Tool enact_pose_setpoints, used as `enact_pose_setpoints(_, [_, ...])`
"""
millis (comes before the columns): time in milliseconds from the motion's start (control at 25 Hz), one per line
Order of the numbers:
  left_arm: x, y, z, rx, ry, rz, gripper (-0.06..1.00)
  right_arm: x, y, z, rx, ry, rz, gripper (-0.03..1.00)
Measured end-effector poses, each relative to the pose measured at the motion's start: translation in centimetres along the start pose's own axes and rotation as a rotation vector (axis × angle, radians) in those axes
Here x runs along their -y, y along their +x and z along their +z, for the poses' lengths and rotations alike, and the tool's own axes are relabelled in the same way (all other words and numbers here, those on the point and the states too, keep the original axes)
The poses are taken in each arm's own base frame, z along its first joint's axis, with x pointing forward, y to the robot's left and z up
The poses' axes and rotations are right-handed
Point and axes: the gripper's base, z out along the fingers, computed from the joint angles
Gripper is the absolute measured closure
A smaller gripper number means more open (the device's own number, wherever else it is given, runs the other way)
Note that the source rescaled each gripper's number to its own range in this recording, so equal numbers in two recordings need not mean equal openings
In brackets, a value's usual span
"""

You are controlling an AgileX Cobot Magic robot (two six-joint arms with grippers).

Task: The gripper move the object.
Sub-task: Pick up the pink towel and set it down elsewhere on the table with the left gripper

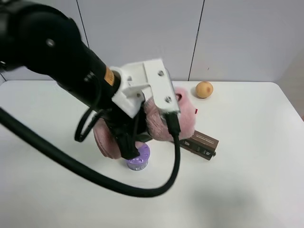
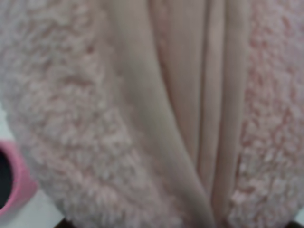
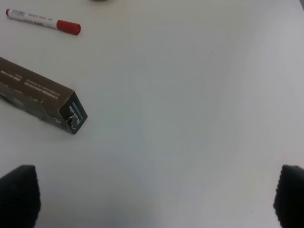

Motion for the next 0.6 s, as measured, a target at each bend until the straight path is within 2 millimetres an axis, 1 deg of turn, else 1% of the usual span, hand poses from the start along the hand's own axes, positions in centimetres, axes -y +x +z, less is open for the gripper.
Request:
enact_pose_setpoints(80, [0.5, -0.2, 2.1, -0.030, 0.026, 0.017, 0.93, 0.0, 0.0, 0.0, 0.000, 0.000, 0.000, -0.03])
enact_pose_setpoints(240, [1.4, -0.5, 5.1, -0.080, 0.066, 0.041, 0.93, 0.0, 0.0, 0.0, 0.000, 0.000, 0.000, -0.03])
enact_pose_setpoints(440, [2.4, -2.0, 7.4, -0.093, 0.090, 0.088, 0.93, 0.0, 0.0, 0.0, 0.000, 0.000, 0.000, -0.03])
enact_pose_setpoints(600, [2.6, -2.8, 9.1, -0.100, 0.099, 0.100, 0.93, 0.0, 0.0, 0.0, 0.000, 0.000, 0.000, -0.03])
